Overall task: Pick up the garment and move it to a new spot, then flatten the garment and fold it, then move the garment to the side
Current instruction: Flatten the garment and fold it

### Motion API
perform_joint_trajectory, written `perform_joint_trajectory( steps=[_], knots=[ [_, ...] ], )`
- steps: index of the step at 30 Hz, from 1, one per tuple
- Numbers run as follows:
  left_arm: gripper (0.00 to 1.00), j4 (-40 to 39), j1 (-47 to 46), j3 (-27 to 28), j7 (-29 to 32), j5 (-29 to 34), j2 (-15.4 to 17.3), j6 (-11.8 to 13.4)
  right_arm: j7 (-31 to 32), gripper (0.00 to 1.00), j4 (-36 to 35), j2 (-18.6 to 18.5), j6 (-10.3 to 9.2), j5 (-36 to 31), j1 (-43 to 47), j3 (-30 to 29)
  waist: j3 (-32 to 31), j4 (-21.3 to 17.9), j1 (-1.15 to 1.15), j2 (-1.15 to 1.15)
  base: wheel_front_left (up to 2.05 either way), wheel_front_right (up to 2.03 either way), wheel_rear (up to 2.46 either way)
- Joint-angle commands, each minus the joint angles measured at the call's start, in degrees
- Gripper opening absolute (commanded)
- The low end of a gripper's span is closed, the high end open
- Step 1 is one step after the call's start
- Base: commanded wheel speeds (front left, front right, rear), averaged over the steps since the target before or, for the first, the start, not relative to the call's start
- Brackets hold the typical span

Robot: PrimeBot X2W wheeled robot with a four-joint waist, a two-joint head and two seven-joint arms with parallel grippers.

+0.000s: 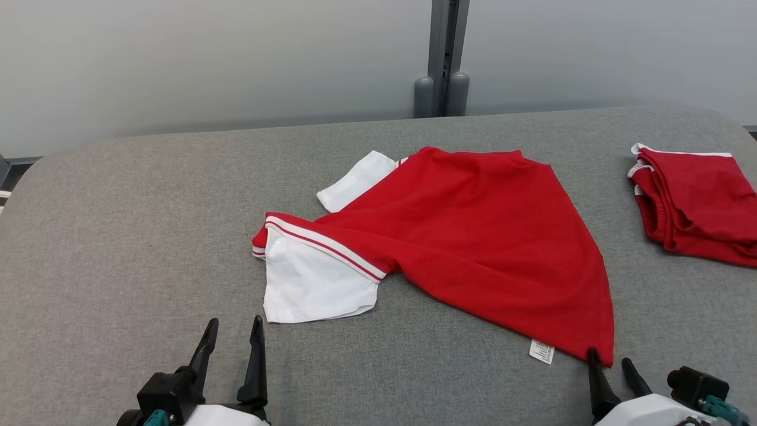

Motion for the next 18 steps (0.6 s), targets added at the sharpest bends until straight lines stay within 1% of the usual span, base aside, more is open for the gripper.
perform_joint_trajectory(
  steps=[1,5,6,8,9,10,11,12,14,18],
  knots=[
    [1.00,0.08,-1.05,0.39,-0.27,0.48,0.25,-0.11,-0.40,1.00,0.96,-0.30,0.02,1.19,-0.79,0.85,0.45,0.37,0.00,0.00,0.00,0.00,0.00],
    [1.00,0.07,-1.24,0.45,-0.27,0.55,0.23,-0.26,-0.24,1.00,3.77,-0.22,0.02,2.70,-1.97,3.04,0.97,0.76,0.00,0.00,0.00,0.00,0.00],
    [1.00,0.07,-1.30,0.45,-0.27,0.55,0.23,-0.25,-0.24,0.97,4.40,-0.17,0.02,2.99,-2.26,3.40,1.05,0.83,0.00,0.00,0.00,0.00,0.00],
    [1.00,0.08,-1.33,0.50,-0.27,0.52,0.24,-0.19,-0.23,0.75,4.73,-0.13,0.02,3.69,-2.69,3.94,1.15,0.86,0.00,0.00,0.00,0.00,0.00],
    [1.00,0.11,-1.35,0.56,-0.27,0.50,0.23,-0.14,-0.24,0.55,4.87,-0.06,0.02,3.92,-2.85,4.34,1.17,0.82,0.00,0.00,0.00,0.00,0.00],
    [1.00,0.15,-1.33,0.60,-0.27,0.51,0.24,-0.13,-0.24,0.43,4.92,-0.01,0.03,3.95,-3.02,4.70,1.16,0.77,0.00,0.00,0.00,0.00,0.00],
    [1.00,0.19,-1.29,0.61,-0.27,0.53,0.24,-0.15,-0.25,0.36,4.98,-0.04,0.02,4.08,-3.20,4.94,1.14,0.70,0.00,0.00,0.00,0.00,0.00],
    [1.00,0.26,-1.26,0.61,-0.27,0.51,0.23,-0.22,-0.26,0.27,5.09,-0.06,0.02,4.25,-3.30,5.31,1.08,0.62,0.00,0.00,0.00,0.00,0.00],
    [1.00,0.43,-1.23,0.55,-0.27,0.53,0.24,-0.31,-0.29,0.00,4.99,-0.13,0.02,4.37,-3.53,5.72,0.90,0.44,0.00,0.00,0.00,0.00,0.00],
    [1.00,0.85,-1.12,0.16,-0.27,0.50,0.22,-0.73,-0.37,0.00,2.28,-0.36,0.02,4.42,-3.41,4.02,0.51,-0.12,0.00,0.00,0.00,0.00,0.00]
  ],
)
